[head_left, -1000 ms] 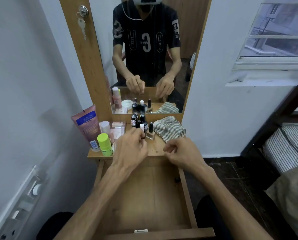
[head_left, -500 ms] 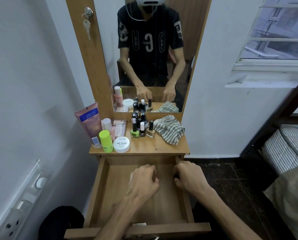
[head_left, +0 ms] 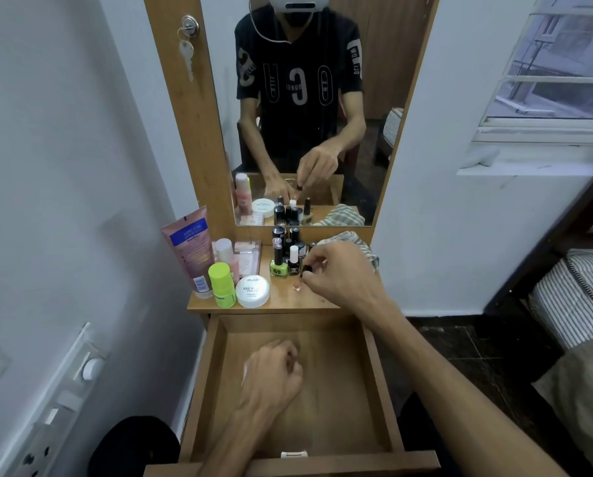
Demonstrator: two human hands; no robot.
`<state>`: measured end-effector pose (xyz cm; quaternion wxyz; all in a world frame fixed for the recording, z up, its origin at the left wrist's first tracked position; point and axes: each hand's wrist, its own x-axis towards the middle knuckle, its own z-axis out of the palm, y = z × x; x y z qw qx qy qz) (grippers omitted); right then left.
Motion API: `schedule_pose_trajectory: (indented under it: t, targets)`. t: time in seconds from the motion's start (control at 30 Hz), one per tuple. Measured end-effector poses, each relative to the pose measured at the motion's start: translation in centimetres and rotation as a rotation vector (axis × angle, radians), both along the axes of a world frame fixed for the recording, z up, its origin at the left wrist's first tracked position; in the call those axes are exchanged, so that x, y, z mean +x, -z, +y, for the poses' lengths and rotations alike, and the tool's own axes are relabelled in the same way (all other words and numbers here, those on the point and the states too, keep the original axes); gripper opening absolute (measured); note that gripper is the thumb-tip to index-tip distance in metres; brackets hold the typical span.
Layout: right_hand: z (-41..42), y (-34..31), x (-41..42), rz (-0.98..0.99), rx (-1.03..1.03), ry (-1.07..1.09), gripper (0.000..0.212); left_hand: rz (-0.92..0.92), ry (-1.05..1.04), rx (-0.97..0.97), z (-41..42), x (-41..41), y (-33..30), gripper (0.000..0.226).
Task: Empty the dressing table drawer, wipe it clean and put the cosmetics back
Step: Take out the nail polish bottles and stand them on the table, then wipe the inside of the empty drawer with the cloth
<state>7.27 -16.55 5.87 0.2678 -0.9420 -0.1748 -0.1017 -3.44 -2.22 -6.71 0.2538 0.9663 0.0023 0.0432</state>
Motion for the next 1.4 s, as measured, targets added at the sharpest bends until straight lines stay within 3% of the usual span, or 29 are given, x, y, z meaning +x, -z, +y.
schedule_pose_trajectory:
  t: [0.17, 0.43, 0.53, 0.67, 0.77, 0.87, 1.0, 1.27, 1.4]
  targets:
    - [2.3, 0.6, 1.6, -0.041, -0.104, 0.015, 0.01, 0.02, -0.02, 0.003, 1.8, -0.4, 0.1, 0.016]
    - [2.4, 1.3, 1.3, -0.048, -0.096, 0.012, 0.035, 0.058, -0.041, -0.007, 2.9, -0.9, 1.0, 0.013]
    - [0.8, 1.0, 0.8, -0.056, -0.027, 0.041, 0.03, 0.065, -0.038, 0.0, 2.7, -1.2, 1.1, 0.012]
    - [-2.4, 0.7, 1.2, -0.084, 0.089, 0.196, 0.016, 0.083, -0.028, -0.001, 3.0, -1.4, 1.4, 0.01]
    - [-4.2, 0.7, 2.8, -0.096, 0.126, 0.417, 0.022, 0.096, -0.019, 0.001, 2.9, -1.5, 1.4, 0.009]
    - [-5.3, 1.6, 5.2, 0.066, 0.059, 0.551, 0.034, 0.112, -0.023, -0.004, 2.5, -1.8, 1.1, 0.009]
    - [-5.2, 2.6, 7.4, 0.349, 0.019, 0.561, 0.037, 0.13, -0.045, 0.009, 2.5, -2.4, 1.0, 0.014]
    - [-6.7, 2.8, 6.3, 0.529, 0.041, 0.553, 0.057, 0.1, -0.039, 0.016, 2.7, -2.6, 0.8, 0.014]
    - [-8.4, 2.9, 3.3, 0.504, 0.104, 0.545, 0.044, 0.075, -0.056, -0.002, 2.9, -2.6, 0.9, 0.016]
